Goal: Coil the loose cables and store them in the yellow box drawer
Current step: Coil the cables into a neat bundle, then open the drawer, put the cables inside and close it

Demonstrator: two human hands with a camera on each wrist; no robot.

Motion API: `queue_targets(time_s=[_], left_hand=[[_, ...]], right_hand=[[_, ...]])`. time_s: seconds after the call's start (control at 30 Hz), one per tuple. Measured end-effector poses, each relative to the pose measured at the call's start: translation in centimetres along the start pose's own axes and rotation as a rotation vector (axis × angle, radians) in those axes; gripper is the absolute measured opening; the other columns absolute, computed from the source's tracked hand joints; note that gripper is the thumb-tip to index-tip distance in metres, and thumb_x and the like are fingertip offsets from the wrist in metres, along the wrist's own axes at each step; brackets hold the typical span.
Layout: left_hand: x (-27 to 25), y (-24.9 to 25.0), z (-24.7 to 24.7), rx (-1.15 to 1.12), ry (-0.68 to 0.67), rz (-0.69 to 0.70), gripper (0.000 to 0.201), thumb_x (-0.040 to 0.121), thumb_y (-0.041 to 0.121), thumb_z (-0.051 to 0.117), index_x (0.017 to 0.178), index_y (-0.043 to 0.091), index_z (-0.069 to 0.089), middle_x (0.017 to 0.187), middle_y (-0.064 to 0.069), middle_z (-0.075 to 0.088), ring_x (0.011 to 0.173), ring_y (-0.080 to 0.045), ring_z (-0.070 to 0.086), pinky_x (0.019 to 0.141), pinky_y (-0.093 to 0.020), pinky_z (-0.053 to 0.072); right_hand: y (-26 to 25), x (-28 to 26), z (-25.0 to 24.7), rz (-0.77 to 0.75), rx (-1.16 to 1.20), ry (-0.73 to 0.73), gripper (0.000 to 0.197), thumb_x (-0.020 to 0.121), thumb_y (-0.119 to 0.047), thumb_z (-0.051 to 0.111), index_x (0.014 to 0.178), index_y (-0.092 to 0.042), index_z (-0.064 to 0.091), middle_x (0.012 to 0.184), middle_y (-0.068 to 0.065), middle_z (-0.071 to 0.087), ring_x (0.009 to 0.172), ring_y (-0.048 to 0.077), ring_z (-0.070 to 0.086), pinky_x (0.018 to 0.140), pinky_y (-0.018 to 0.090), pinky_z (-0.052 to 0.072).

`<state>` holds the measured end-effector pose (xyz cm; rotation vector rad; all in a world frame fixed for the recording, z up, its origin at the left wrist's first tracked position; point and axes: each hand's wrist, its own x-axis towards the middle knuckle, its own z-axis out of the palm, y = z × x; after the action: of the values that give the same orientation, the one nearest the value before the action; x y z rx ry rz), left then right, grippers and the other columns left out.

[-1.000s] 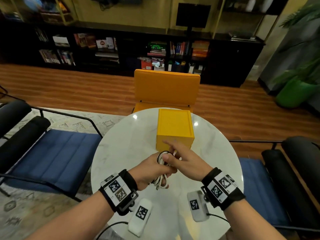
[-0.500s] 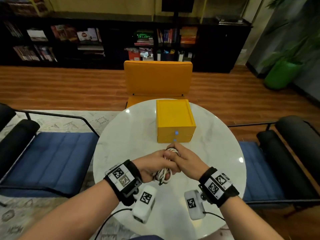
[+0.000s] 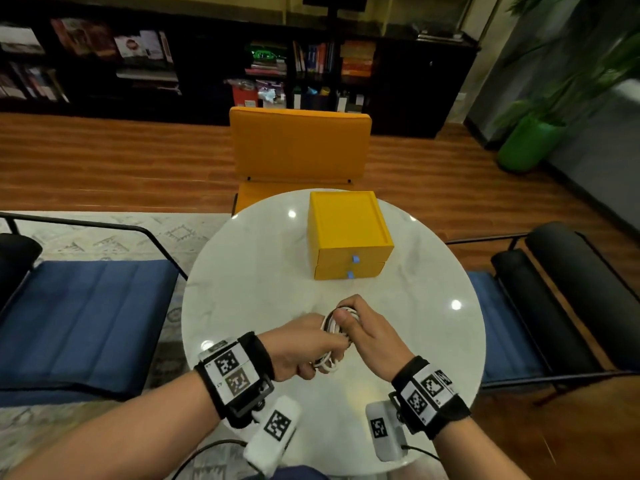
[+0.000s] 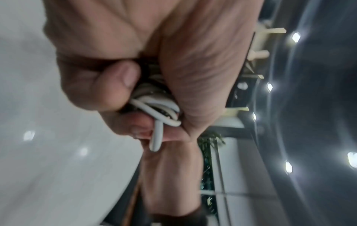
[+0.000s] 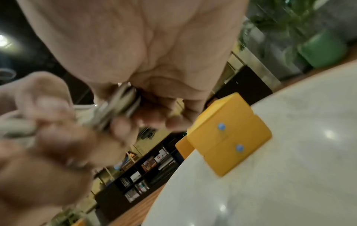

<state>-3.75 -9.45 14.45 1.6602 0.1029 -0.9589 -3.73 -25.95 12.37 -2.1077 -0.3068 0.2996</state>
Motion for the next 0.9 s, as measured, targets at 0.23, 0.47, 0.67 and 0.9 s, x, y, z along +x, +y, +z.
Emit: queue_targets(time_s=[0.23,0.47,0.67,0.9], left_hand=[[0.5,-0.3,-1.1,0.833,0.033,0.346,0.040,0.076,0.018,0.060,0.100,0.019,0.028,0.078,-0.001,0.053,0.058,-0.020,0.054,0.049,-0.031,0.040],[1.8,-1.2,-2.3,0.795,0.069,0.349,0.051,0.072,0.019,0.066,0.102,0.022,0.025,0.077,-0.008,0.062,0.056,-0.021,0.061,0.045,-0.031,0.039],[4.5,-1.8,-1.3,0.758,0.017,0.335,0.059,0.069,0.019,0.072,0.100,0.023,0.023,0.084,-0.015,0.070,0.062,-0.029,0.066,0.049,-0.041,0.053],[10.7,-1.0,2.0,0.735,0.049,0.305,0.067,0.069,0.017,0.079,0.103,0.023,0.021,0.073,-0.006,0.054,0.051,-0.017,0.048,0.042,-0.027,0.035]], right_hand=[[-3.7,1.1,-1.7,-0.014,-0.233,-0.278,0.080,0.092,-0.066,0.041,0.155,-0.028,0.008,0.154,-0.004,0.034,0.133,0.013,0.044,0.107,0.031,0.041],[-1.6,1.8,-0.5,0.172,-0.131,-0.500,0.068,0.090,-0.074,0.037,0.144,-0.038,0.018,0.099,0.008,0.071,0.069,0.018,0.063,0.058,0.024,0.045],[1.2,1.3,-1.4,0.175,-0.171,-0.607,0.055,0.102,-0.055,0.034,0.149,-0.027,0.025,0.087,-0.010,0.057,0.063,0.002,0.052,0.055,0.005,0.039],[7.3,1.1,-3.5,0.188,-0.105,-0.469,0.056,0.103,-0.052,0.034,0.155,-0.036,0.020,0.090,-0.016,0.061,0.070,-0.005,0.057,0.073,0.013,0.041]])
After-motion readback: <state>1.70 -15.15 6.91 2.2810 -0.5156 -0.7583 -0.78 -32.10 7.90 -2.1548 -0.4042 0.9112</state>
